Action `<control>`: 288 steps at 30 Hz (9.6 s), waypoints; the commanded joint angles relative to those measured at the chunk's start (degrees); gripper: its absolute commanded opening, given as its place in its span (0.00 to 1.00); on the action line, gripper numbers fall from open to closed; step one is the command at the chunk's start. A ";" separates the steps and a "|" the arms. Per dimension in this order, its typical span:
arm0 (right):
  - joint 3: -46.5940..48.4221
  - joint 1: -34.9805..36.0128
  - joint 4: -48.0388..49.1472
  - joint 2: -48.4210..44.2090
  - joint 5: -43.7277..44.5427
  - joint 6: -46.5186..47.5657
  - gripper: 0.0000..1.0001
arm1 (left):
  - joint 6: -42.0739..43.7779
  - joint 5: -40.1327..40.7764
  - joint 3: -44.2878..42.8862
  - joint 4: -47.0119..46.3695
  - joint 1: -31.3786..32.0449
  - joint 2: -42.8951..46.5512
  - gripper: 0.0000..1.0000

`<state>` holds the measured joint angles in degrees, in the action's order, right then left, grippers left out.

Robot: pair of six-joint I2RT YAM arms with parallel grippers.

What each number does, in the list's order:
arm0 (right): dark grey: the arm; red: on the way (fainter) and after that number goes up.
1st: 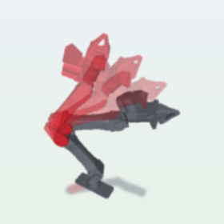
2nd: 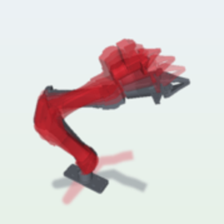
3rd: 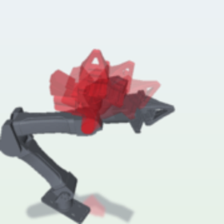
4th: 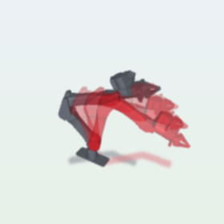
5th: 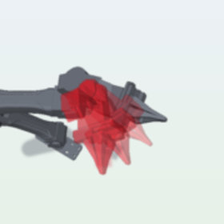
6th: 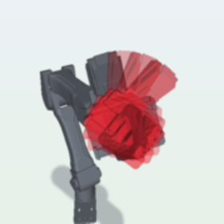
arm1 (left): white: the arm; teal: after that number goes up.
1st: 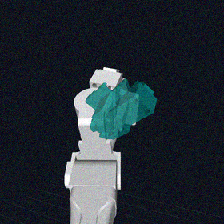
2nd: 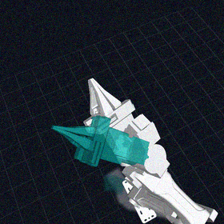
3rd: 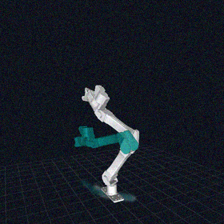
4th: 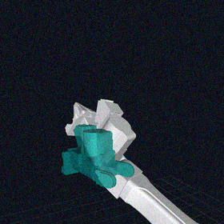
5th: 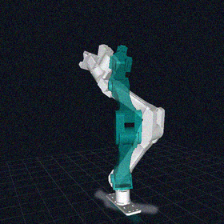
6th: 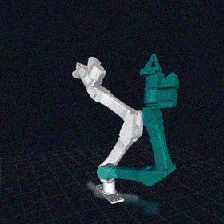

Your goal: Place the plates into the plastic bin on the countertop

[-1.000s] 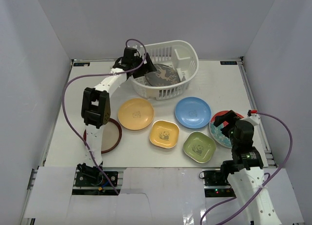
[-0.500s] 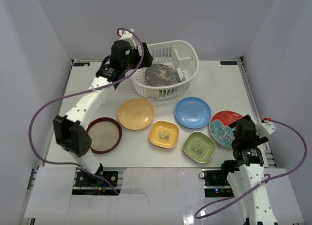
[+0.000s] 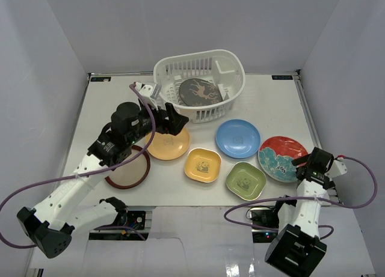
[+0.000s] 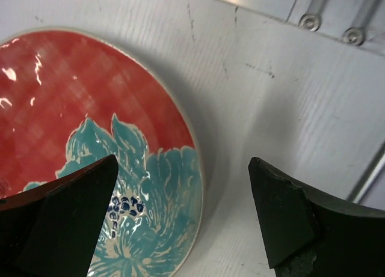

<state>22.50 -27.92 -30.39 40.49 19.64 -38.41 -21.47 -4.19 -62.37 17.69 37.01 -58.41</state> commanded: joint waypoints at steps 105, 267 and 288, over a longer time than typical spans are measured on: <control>3.95 21.33 33.30 -11.66 -58.66 -5.36 0.93 | -15.26 -11.46 -55.05 4.46 -17.85 -63.92 0.00; 11.34 29.07 46.39 40.03 -25.70 7.65 0.08 | -10.09 15.79 -28.49 2.16 -12.49 -37.19 0.00; 33.64 34.15 36.99 26.73 -21.05 8.35 0.08 | -3.14 9.90 -58.74 8.50 -12.49 -59.99 0.78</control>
<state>48.90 1.93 0.82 64.25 0.47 -27.90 -26.65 7.81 -117.82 26.55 24.60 -124.92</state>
